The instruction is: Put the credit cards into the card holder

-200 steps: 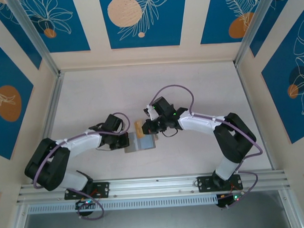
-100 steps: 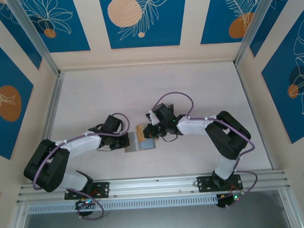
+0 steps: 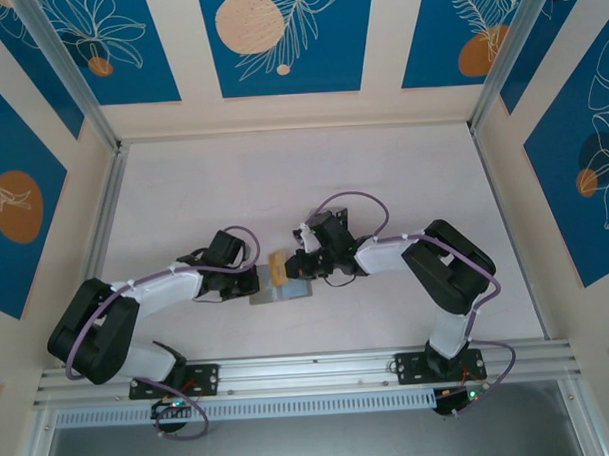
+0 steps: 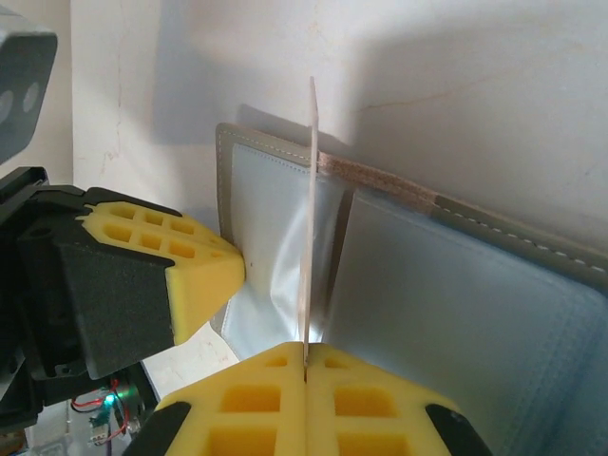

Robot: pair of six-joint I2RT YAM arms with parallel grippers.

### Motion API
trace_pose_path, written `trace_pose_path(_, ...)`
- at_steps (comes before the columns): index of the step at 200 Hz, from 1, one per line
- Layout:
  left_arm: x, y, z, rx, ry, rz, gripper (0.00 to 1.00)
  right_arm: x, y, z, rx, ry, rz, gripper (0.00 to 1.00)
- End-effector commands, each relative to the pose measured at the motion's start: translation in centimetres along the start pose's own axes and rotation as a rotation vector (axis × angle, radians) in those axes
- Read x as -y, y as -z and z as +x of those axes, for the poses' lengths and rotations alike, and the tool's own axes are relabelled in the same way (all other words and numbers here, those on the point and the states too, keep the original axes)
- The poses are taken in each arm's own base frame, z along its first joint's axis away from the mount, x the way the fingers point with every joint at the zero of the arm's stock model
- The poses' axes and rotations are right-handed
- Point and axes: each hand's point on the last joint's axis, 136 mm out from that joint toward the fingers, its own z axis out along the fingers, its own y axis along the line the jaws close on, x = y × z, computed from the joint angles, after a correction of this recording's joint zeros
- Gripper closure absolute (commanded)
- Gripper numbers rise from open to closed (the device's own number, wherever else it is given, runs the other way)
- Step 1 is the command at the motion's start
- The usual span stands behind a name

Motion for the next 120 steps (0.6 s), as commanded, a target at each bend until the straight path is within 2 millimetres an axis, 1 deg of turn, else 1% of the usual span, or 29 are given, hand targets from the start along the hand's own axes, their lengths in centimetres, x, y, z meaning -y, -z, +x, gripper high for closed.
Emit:
trace_pose_path(1,-3.2,-0.99,1.72,-0.045,0.027,-0.111,0.99,-0.06,-0.46,1.18,-0.045,-0.03,-0.046,1.0)
trace_pose_path(58,-3.94,-1.1,1.97,-0.048,0.041,-0.14,0.99,0.64,0.26,1.42,-0.047,-0.096,-0.096,1.0)
trace_pose_path(120,-3.91,-0.98,1.91,-0.04,0.041,-0.14,1.0,0.41,-0.24,1.83,-0.077,-0.138,-0.163,1.0)
